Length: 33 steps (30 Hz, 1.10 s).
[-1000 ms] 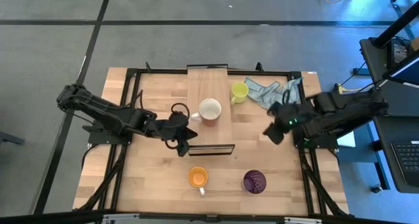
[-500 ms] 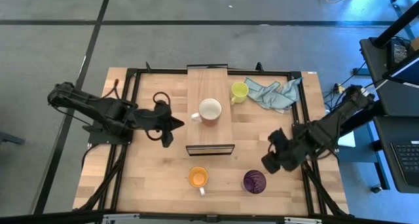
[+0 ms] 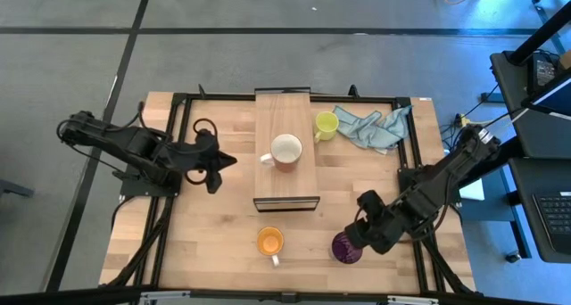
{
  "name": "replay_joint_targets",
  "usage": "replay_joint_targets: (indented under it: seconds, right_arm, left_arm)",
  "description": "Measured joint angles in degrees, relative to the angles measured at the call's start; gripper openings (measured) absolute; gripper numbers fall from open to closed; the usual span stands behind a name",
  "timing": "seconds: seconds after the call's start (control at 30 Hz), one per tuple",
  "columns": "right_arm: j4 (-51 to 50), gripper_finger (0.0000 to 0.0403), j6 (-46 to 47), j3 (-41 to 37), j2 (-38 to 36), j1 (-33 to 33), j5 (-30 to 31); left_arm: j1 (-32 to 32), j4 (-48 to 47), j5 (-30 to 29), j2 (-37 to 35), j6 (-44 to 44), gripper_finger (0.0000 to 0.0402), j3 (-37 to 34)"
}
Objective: Stack small to large cups/mugs on shelf
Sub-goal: Put the purple cup on the shelf
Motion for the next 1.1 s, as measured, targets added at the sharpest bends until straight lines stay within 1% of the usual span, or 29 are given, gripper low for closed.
replay_joint_targets:
  seconds: [0.17, 0.3, 0.53, 0.73, 0.97, 1.1]
  right_arm:
    - [0.5, 0.0113, 3.5, 1.0, 2.1, 1.2, -1.2]
    - [0.7, 0.0121, 5.9, 1.1, 2.7, 2.3, -1.6]
    - [1.0, 0.0121, 7.5, 1.1, 3.1, 3.1, -1.7]
    - [1.2, 0.0121, 6.5, 1.1, 5.2, 3.1, -4.4]
    - [1.1, 0.0121, 5.8, 1.1, 6.8, 3.1, -4.9]
    - [1.2, 0.0121, 5.8, 1.1, 8.5, 3.0, -5.1]
  left_arm:
    - [0.0, -2.1, 0.0, -0.9, 0.9, 0.0014, 0.0]
    - [0.0, -2.2, -0.1, -1.1, 1.8, 0.0014, 0.0]
    - [0.0, -2.6, -0.1, -1.3, 2.2, 0.0014, 0.0]
    - [0.1, -2.6, -0.1, -1.3, 2.2, 0.0014, 0.0]
    - [2.1, -2.6, 0.1, -1.3, 1.9, 0.0014, 0.0]
    - [3.0, -2.6, 1.6, -1.2, 1.9, 0.0014, 0.0]
